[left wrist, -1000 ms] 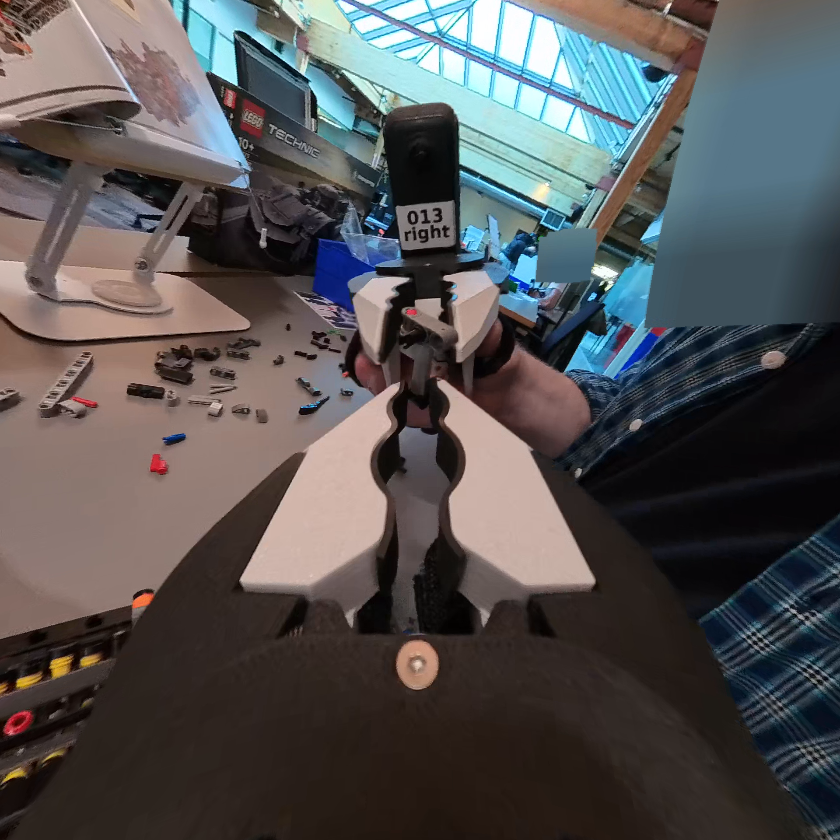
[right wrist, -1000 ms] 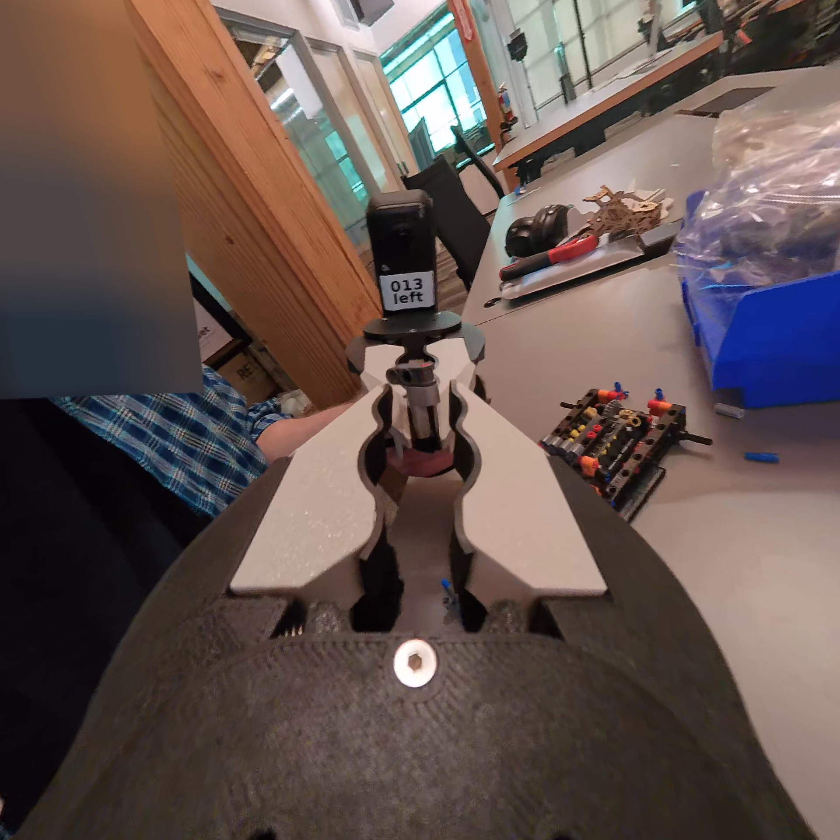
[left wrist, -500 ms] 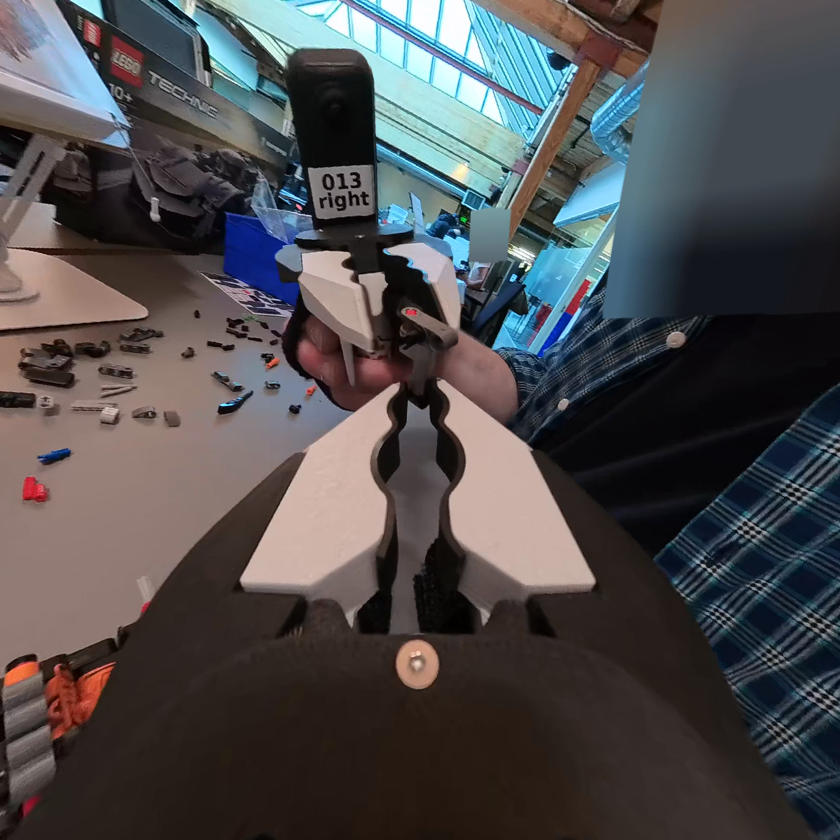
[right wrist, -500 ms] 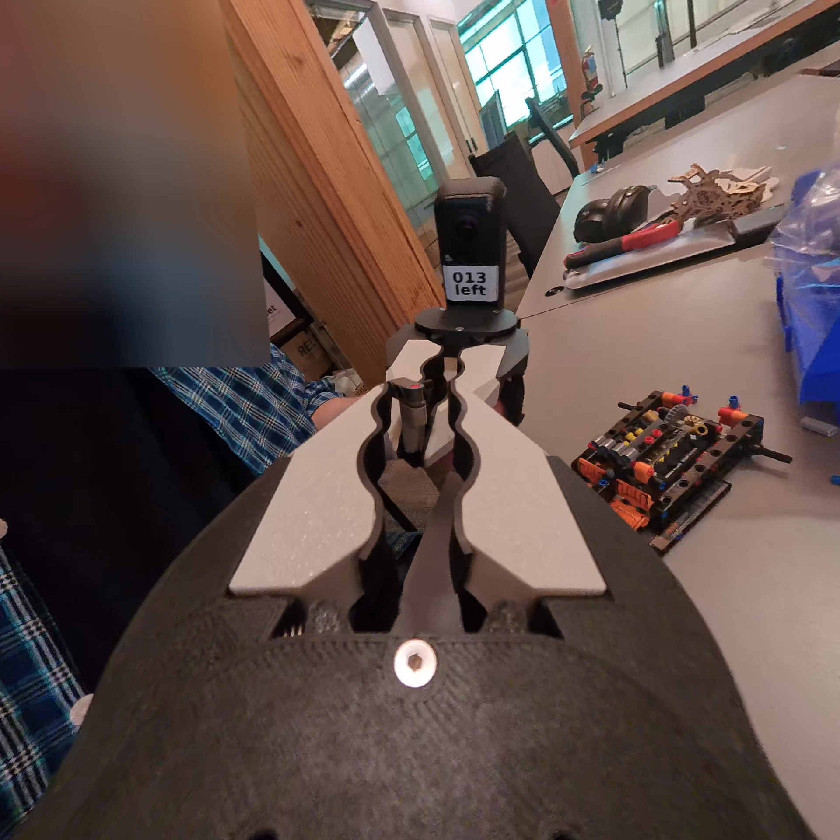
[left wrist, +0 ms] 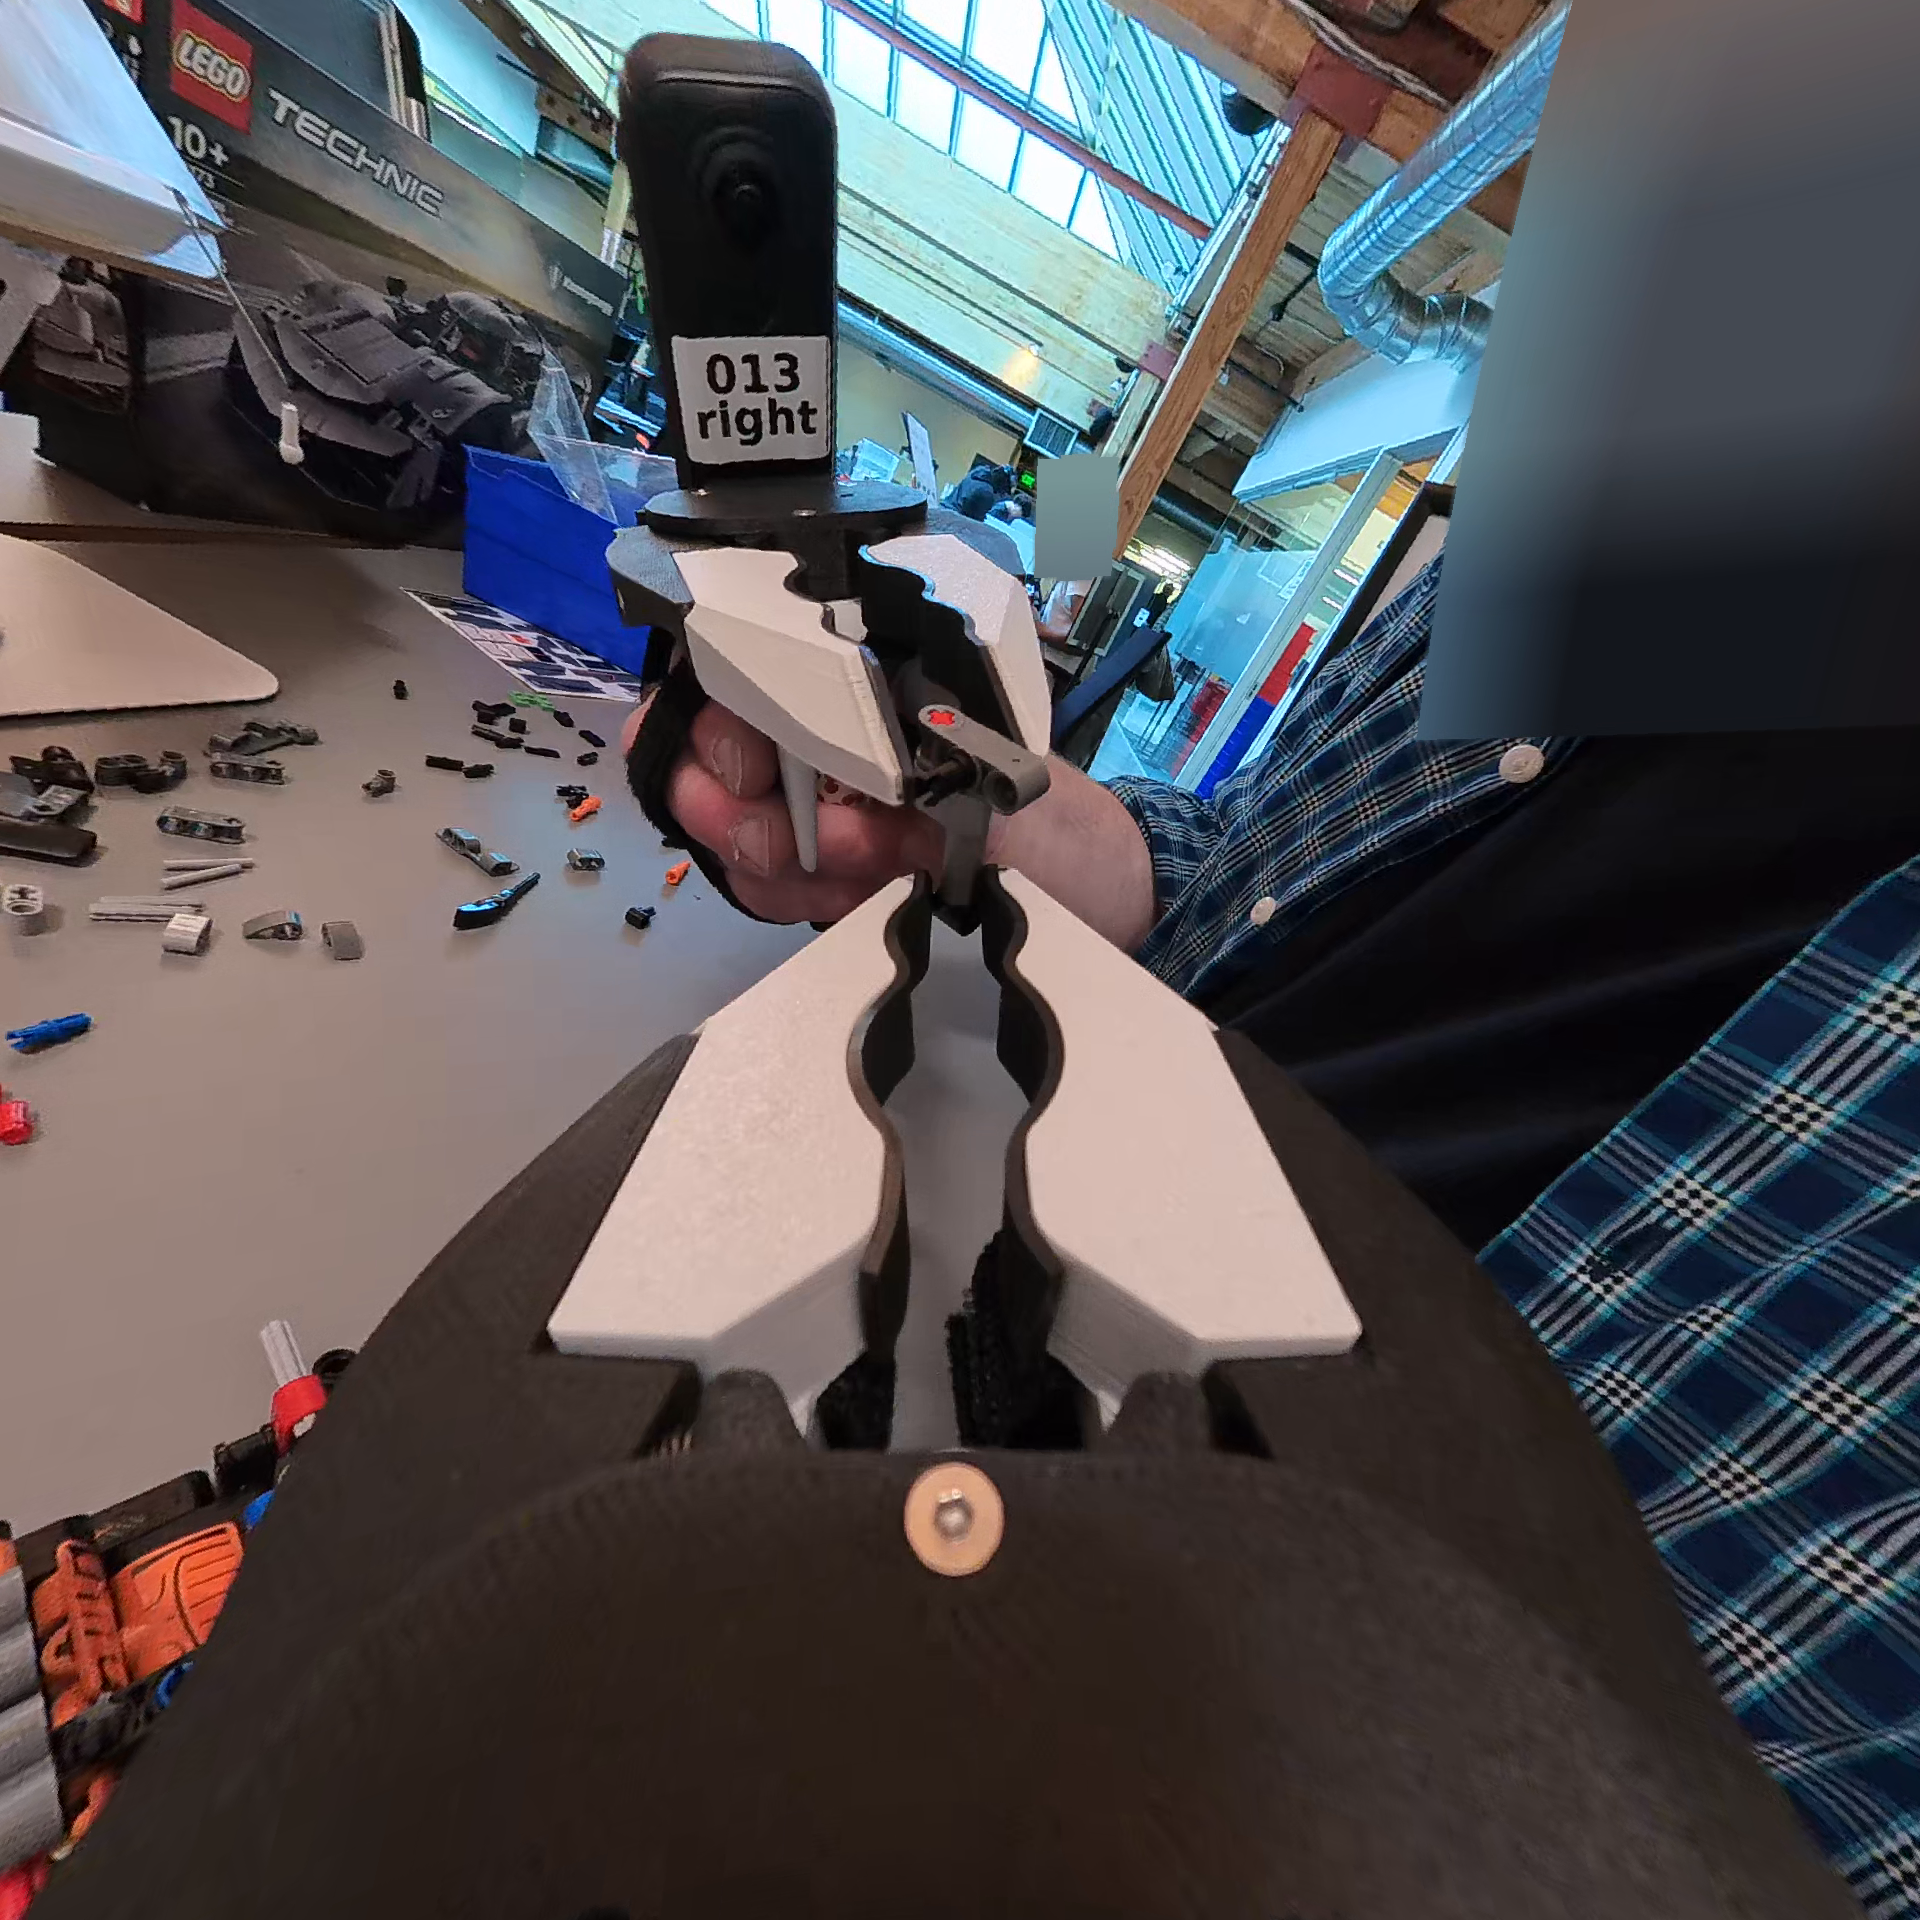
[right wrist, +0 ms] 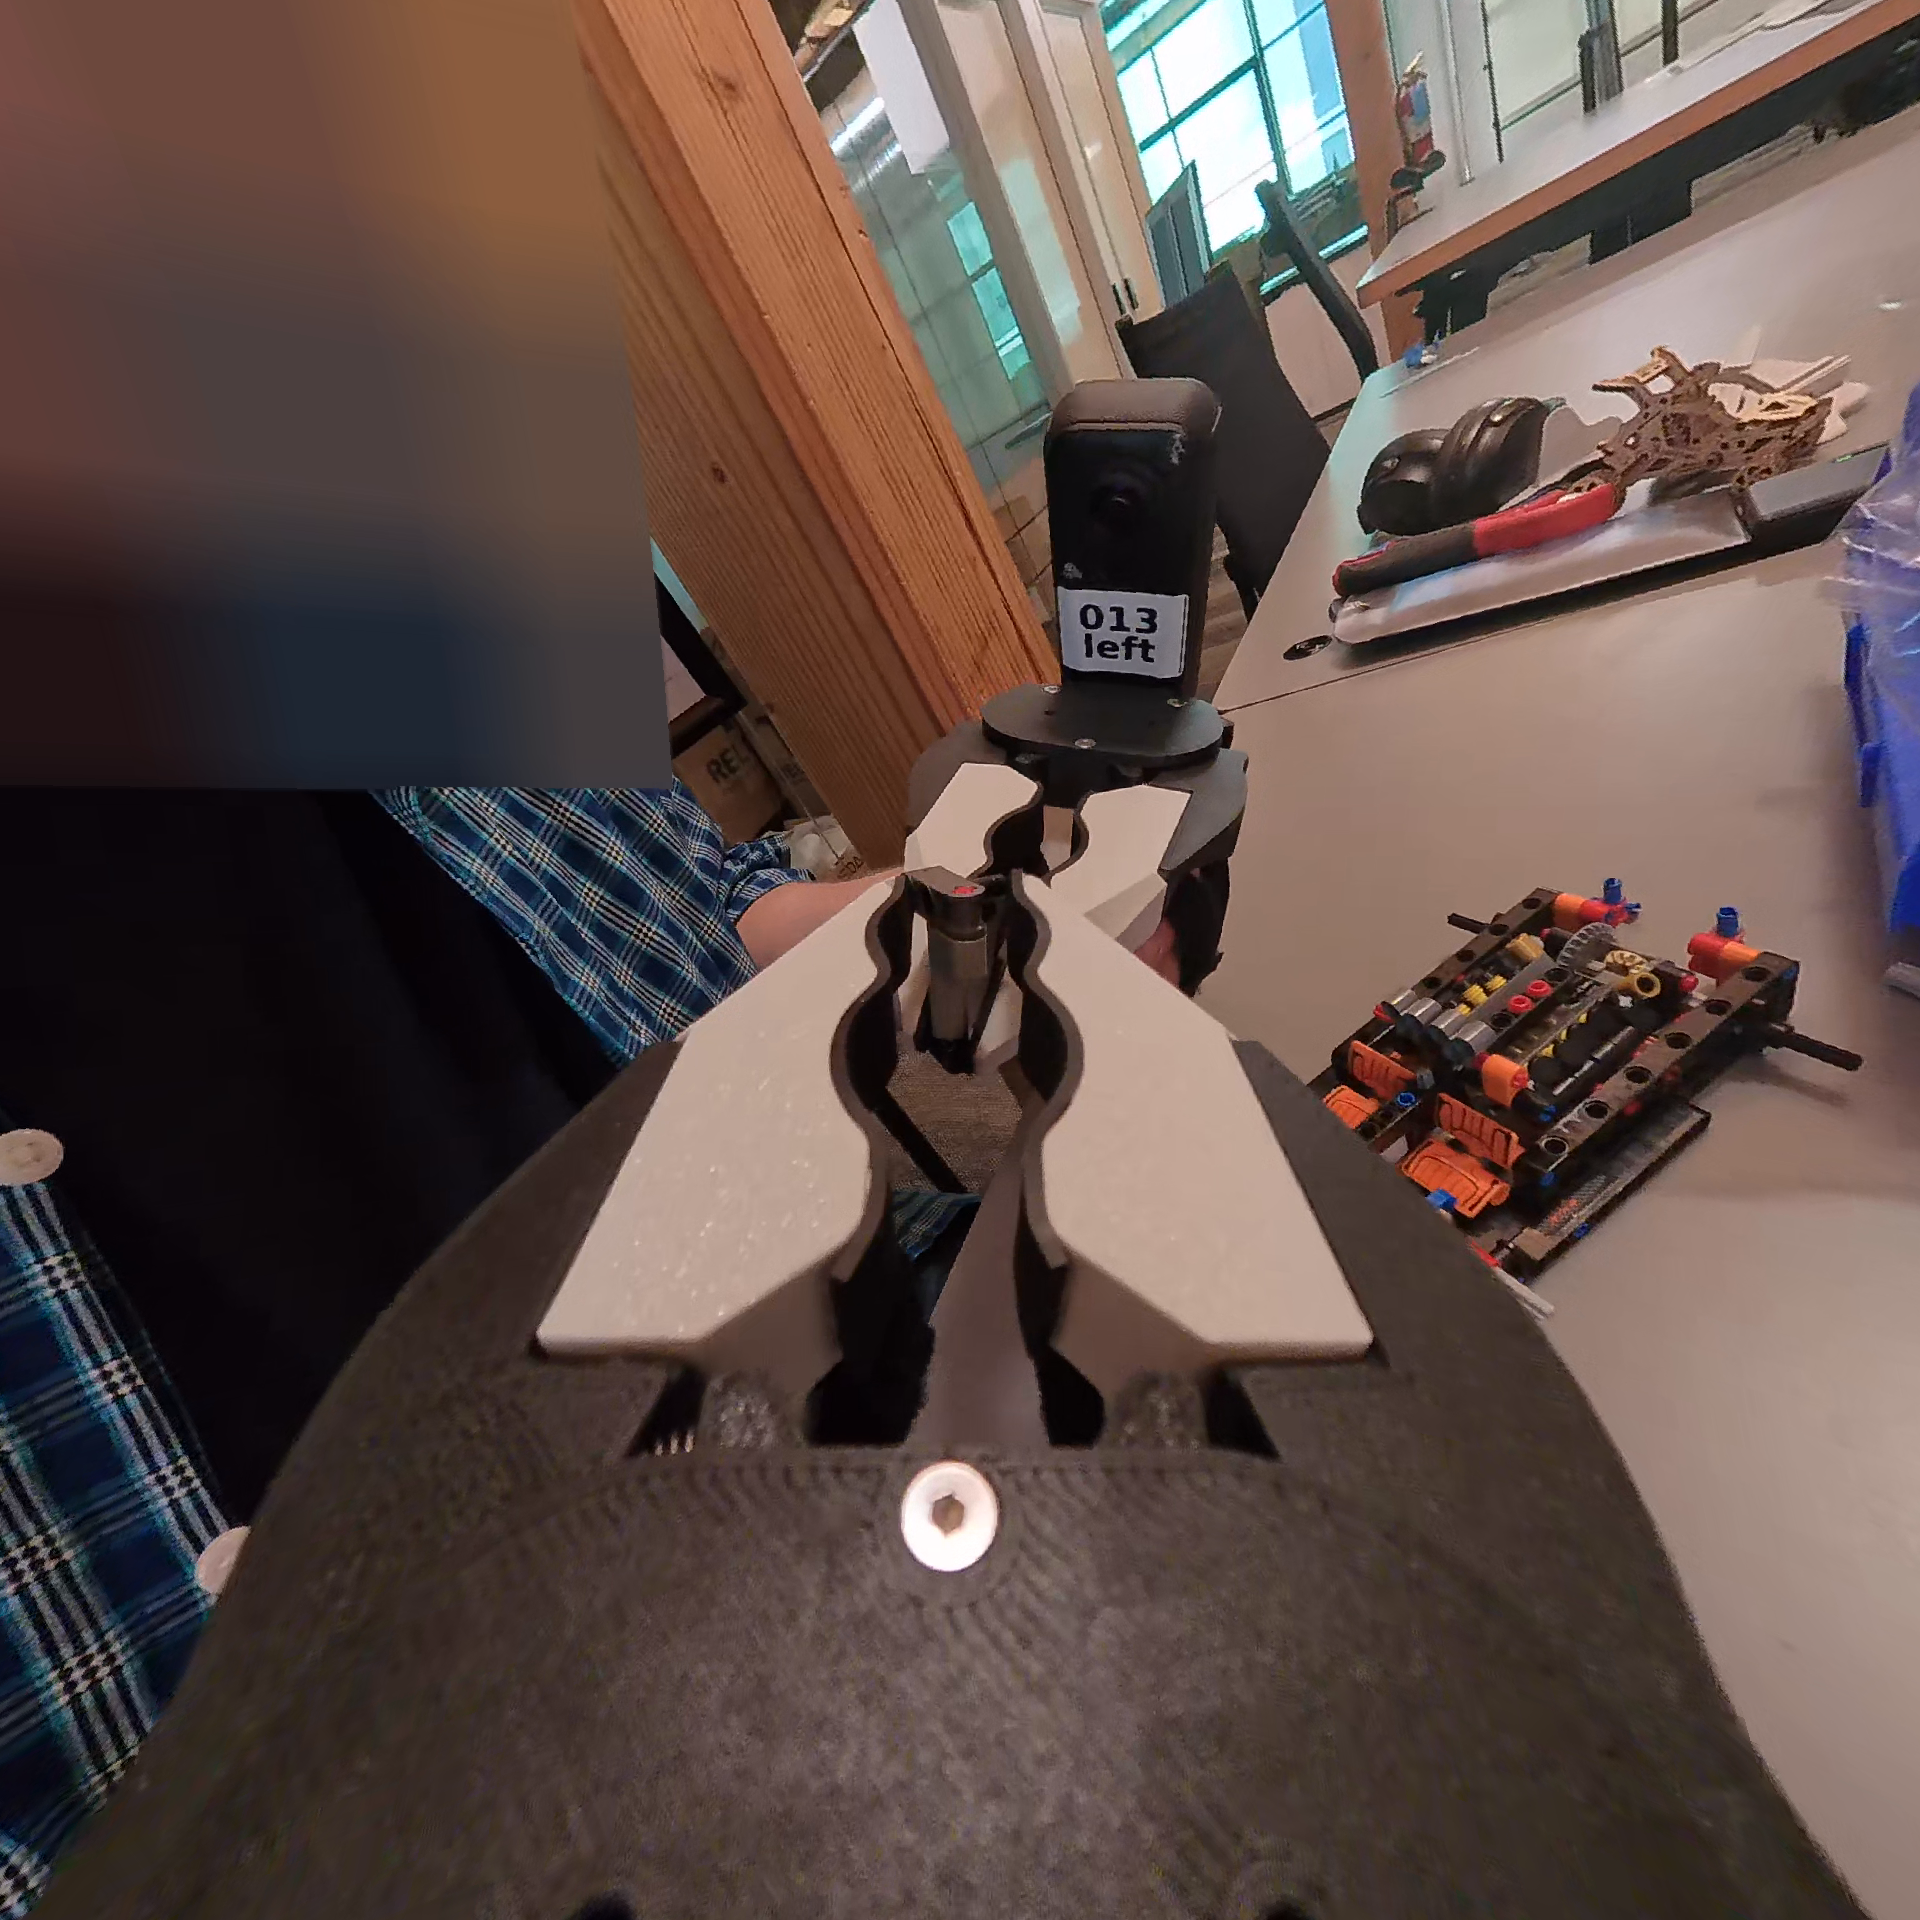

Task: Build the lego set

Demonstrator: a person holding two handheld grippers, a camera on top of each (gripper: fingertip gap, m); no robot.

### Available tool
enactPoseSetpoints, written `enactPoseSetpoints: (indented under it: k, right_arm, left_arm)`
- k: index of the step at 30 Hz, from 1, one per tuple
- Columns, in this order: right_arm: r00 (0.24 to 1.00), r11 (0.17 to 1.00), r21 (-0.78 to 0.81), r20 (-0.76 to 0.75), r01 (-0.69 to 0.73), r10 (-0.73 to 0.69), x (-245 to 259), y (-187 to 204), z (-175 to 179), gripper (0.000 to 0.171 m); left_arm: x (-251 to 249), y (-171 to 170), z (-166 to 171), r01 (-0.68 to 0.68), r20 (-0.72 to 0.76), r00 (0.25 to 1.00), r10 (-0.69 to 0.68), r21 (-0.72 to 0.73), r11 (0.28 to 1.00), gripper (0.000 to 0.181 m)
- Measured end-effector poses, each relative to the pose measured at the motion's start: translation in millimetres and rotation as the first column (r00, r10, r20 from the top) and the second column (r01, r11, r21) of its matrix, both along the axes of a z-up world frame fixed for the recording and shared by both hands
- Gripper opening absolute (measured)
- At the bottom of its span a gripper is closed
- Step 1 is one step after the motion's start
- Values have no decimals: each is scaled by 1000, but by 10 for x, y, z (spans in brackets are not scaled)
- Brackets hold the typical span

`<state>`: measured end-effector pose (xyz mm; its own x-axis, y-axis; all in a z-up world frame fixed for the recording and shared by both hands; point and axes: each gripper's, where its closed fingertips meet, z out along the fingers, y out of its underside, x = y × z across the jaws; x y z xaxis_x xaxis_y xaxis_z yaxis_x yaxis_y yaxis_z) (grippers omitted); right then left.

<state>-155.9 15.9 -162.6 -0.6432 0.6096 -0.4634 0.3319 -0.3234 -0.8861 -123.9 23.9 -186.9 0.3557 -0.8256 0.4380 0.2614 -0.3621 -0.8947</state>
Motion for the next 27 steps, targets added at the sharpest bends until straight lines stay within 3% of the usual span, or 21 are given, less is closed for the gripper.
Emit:
enactPoseSetpoints:
  k: [7, 9, 11, 14, 17, 22, 27]
  right_arm:
    - [998, 998, -6, 9, 58, -58, -55, 82, -6, 23]
    - [993, 994, 7, 19, 113, -113, -86, 162, -12, 29]
    - [981, 980, 65, 32, 190, -193, -116, 246, -47, 33]
    - [940, 931, 164, 42, 327, -338, -155, 377, -81, 35]
    - [904, 889, 202, 40, 411, -426, -173, 406, -72, 38]
    - [839, 828, 244, 87, 505, -537, -234, 456, -230, 38]
    - [799, 785, 261, 77, 562, -597, -269, 475, -246, 27]
  left_arm:
    - [-38, 73, 14, -33, 12, 999, 33, 0, 999, 8]
    - [-115, 154, 13, -114, -4, 993, 114, 12, 993, 8]
    - [-263, 323, -70, -281, -92, 955, 283, 28, 959, 7]
    - [-468, 496, -180, -502, -266, 814, 516, 123, 856, 7]
    - [-591, 559, -227, -597, -425, 621, 659, 288, 748, 7]
    - [-703, 609, -272, -615, -557, 361, 748, 461, 640, 8]
    - [-660, 631, -326, -562, -623, 212, 753, 553, 616, 8]
